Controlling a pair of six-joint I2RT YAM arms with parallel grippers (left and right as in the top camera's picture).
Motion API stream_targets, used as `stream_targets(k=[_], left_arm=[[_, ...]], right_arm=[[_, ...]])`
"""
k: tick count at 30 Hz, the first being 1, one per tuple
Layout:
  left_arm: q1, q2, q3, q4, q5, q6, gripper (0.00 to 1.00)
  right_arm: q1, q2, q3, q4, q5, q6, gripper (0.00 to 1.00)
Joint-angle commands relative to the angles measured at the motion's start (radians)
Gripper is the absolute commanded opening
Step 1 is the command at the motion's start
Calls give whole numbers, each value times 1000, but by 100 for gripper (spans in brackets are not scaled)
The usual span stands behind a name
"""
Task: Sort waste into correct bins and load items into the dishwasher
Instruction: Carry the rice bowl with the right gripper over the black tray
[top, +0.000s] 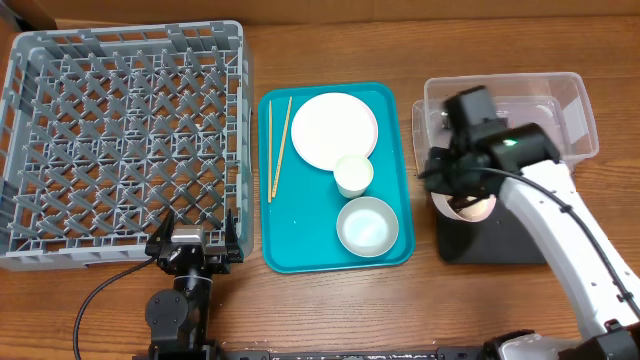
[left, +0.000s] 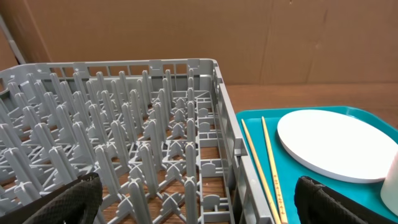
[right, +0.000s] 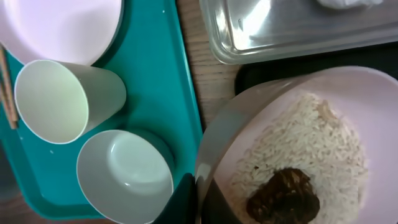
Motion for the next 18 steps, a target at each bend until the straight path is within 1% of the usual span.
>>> stream_targets(k=[1, 2, 4, 8, 13, 18], left_arm=[[-6, -9, -6, 0, -6, 19, 100], [-6, -9, -6, 0, -6, 19, 100], [-6, -9, -6, 0, -6, 19, 100], [-6, -9, -6, 0, -6, 19, 100], [-6, -9, -6, 1, -6, 19, 99], [-6, -9, -6, 0, -6, 19, 100]], right_arm=[[-99, -58, -63, 39, -219, -168, 4], [-130, -67, -82, 49, -262, -193, 4], [-208, -91, -121, 66, -401, -287, 4], [-306, -114, -172, 74, -544, -380, 4], [-462, -116, -253, 97, -779, -512, 4], [-609, -116, -334, 130, -930, -553, 4]])
